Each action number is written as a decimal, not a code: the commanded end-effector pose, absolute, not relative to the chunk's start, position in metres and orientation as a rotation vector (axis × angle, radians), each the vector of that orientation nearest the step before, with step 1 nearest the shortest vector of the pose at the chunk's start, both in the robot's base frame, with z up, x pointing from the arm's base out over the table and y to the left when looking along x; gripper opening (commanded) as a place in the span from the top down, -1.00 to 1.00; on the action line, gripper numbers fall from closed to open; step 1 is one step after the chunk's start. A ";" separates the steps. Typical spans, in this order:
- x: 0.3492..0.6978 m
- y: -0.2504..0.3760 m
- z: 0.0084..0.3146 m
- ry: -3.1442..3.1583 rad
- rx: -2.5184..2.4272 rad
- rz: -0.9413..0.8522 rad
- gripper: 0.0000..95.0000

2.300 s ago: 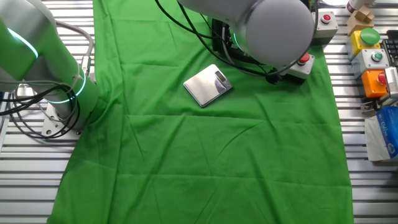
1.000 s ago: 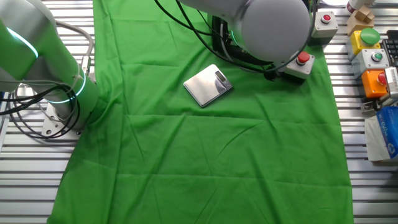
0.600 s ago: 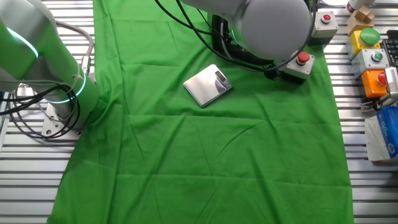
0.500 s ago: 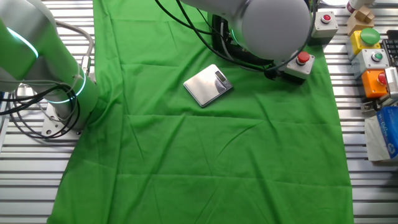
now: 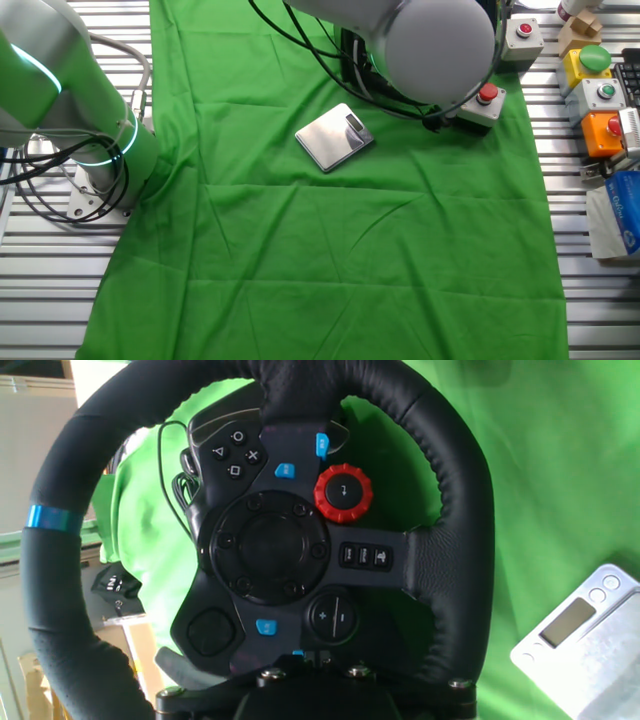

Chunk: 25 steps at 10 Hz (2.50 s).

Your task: Rotate the steering wheel 90 degrees clockwise

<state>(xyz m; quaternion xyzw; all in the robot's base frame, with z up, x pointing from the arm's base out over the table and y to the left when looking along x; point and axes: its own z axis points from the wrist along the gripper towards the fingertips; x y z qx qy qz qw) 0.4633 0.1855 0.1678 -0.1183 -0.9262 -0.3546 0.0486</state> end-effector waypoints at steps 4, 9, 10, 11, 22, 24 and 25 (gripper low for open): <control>0.464 0.186 0.168 -2.833 -0.339 -1.060 1.00; 0.464 0.186 0.168 -2.836 -0.331 -1.058 1.00; 0.464 0.186 0.168 -2.834 -0.331 -1.056 1.00; 0.464 0.186 0.168 -2.833 -0.327 -1.056 1.00; 0.464 0.186 0.168 -2.883 -0.036 -1.050 1.00; 0.464 0.186 0.168 -2.877 -0.045 -1.060 1.00; 0.464 0.186 0.168 -2.873 -0.054 -1.059 1.00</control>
